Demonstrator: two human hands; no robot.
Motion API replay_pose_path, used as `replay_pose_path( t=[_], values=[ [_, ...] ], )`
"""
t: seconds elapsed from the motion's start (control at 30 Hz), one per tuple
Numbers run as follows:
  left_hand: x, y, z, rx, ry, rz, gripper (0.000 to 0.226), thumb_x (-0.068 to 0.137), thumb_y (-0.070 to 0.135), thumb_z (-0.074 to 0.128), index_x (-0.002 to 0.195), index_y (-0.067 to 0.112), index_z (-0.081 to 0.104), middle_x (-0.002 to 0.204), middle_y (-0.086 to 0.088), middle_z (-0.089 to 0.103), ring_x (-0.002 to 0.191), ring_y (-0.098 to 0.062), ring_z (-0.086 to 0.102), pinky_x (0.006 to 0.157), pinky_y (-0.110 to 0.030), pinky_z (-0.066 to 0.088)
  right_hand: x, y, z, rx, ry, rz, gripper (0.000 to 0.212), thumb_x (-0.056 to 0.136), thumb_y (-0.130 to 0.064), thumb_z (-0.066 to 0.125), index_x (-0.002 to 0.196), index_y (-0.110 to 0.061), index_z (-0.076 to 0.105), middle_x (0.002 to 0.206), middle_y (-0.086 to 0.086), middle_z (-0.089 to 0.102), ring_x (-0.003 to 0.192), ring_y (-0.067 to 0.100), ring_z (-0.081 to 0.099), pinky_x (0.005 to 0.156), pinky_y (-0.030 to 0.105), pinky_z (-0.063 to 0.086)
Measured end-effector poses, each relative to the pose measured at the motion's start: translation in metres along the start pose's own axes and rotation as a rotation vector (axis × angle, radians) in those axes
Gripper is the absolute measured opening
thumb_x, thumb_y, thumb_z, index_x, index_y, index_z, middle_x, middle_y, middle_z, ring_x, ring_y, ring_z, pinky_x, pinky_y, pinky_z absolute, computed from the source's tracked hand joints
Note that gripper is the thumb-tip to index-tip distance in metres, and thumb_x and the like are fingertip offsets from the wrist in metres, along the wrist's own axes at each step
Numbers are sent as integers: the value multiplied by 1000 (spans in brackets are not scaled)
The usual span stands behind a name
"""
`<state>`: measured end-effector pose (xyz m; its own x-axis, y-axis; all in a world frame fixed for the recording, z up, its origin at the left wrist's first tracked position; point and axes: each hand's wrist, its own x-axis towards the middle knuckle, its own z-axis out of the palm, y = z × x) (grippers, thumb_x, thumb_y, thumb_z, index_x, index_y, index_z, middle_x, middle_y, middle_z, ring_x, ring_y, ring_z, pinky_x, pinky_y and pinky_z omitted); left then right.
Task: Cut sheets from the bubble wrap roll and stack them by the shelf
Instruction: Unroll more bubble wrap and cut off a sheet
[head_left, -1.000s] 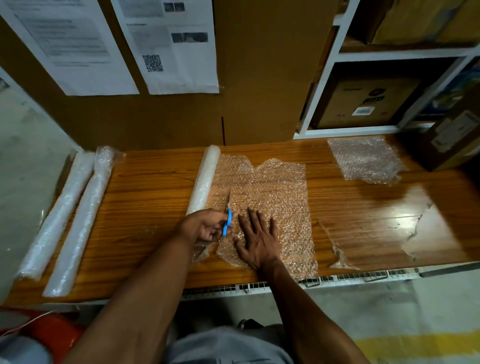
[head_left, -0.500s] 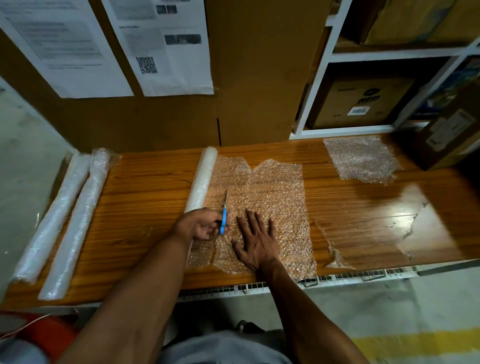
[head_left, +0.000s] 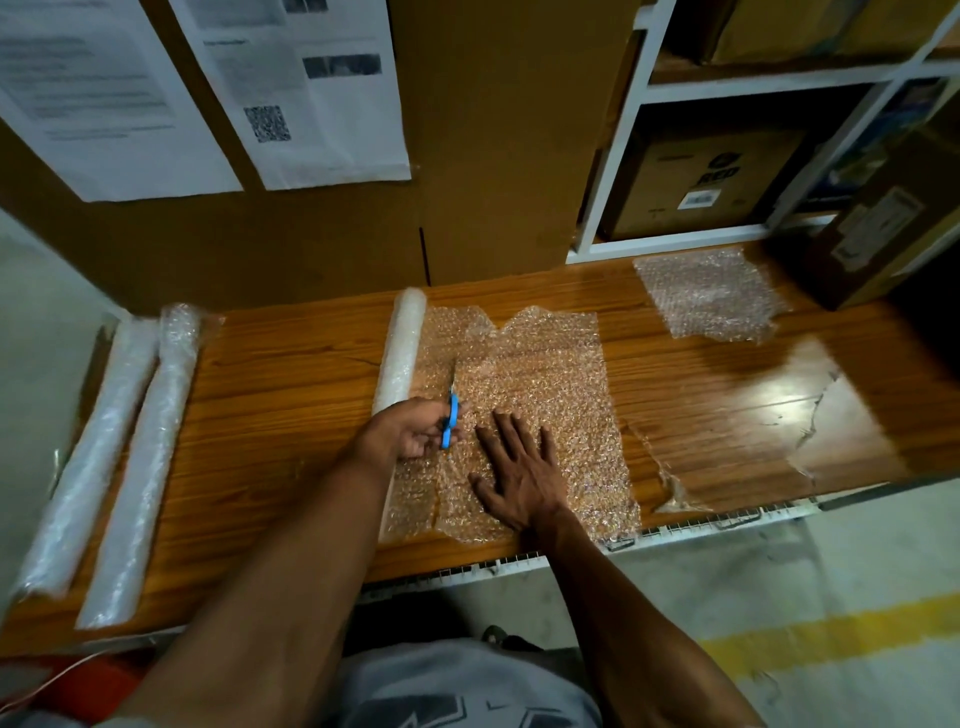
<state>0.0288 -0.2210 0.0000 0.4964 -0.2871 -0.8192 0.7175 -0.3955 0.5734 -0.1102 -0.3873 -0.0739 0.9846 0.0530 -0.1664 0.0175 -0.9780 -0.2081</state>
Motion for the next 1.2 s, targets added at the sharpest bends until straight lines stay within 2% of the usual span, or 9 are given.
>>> replay_pose_path(
  t=[0.1, 0.23, 0.43, 0.53, 0.67, 0.83, 0.97, 1.07, 1.2],
  values=[
    [7, -1, -4, -26, -18, 26, 19, 106, 11, 53, 90, 10, 65, 74, -9, 68, 35, -2, 48, 34, -12, 23, 1, -1, -1, 1, 2, 0, 79, 101, -73, 14, 168, -33, 2, 175, 1, -13, 161, 26, -13, 127, 60, -7],
    [12, -4, -10, -30, -53, 14, 20, 108, 10, 49, 94, 8, 64, 84, -12, 64, 32, -1, 45, 33, -12, 21, 1, -5, -4, 20, 10, 10, 77, 101, -71, 21, 168, -33, 11, 176, 0, -6, 161, 24, -7, 127, 61, -2],
    [15, -1, -22, 35, -133, -94, 20, 106, 17, 51, 107, 23, 69, 93, -3, 77, 70, -3, 56, 41, -15, 28, 18, -16, -15, 14, 168, 49, 46, 104, -50, 36, 141, -25, 46, 151, 3, 44, 137, 25, 44, 113, 49, 31],
    [16, 0, -27, 100, -179, -139, 15, 103, 35, 59, 105, 24, 69, 106, -2, 75, 76, -4, 55, 54, -21, 31, 33, -24, -26, 21, 195, 116, 40, 105, -45, 33, 138, -25, 44, 134, 2, 50, 120, 23, 49, 106, 47, 35],
    [16, 4, -32, 130, -194, -108, 32, 92, 52, 69, 101, 22, 68, 113, -3, 73, 82, -7, 54, 56, -22, 33, 57, -30, -36, -4, 137, 187, 59, 106, -49, 26, 158, -20, 27, 140, 10, 50, 126, 29, 47, 112, 54, 33],
    [6, 18, -33, 65, -194, -52, 37, 96, 48, 66, 102, 12, 64, 94, -8, 71, 52, -5, 58, 42, -16, 39, 79, -23, -41, -66, 58, 192, 64, 106, -56, 26, 162, -26, 19, 143, 15, 51, 132, 36, 45, 111, 55, 35],
    [11, 28, -31, 38, -195, -28, 36, 100, 41, 64, 106, 6, 65, 87, -11, 71, 48, -7, 60, 39, -13, 39, 87, -19, -43, -68, 65, 160, 60, 103, -60, 31, 153, -28, 29, 142, 16, 41, 125, 40, 47, 102, 52, 38],
    [22, 31, -32, 28, -163, -42, 34, 106, 30, 57, 125, 3, 64, 88, -13, 73, 53, -10, 63, 36, -14, 39, 91, -9, -34, -25, -28, 168, 73, 103, -66, 18, 165, -30, 7, 174, 14, 4, 155, 46, 13, 122, 65, 16],
    [33, 34, -30, 5, -112, -31, 29, 108, 23, 49, 129, 9, 63, 85, -13, 76, 54, -10, 60, 33, -14, 34, 90, 0, -26, -10, -42, 153, 76, 102, -73, 6, 165, -35, -16, 172, 7, -24, 158, 40, -15, 125, 62, -5]
  ],
)
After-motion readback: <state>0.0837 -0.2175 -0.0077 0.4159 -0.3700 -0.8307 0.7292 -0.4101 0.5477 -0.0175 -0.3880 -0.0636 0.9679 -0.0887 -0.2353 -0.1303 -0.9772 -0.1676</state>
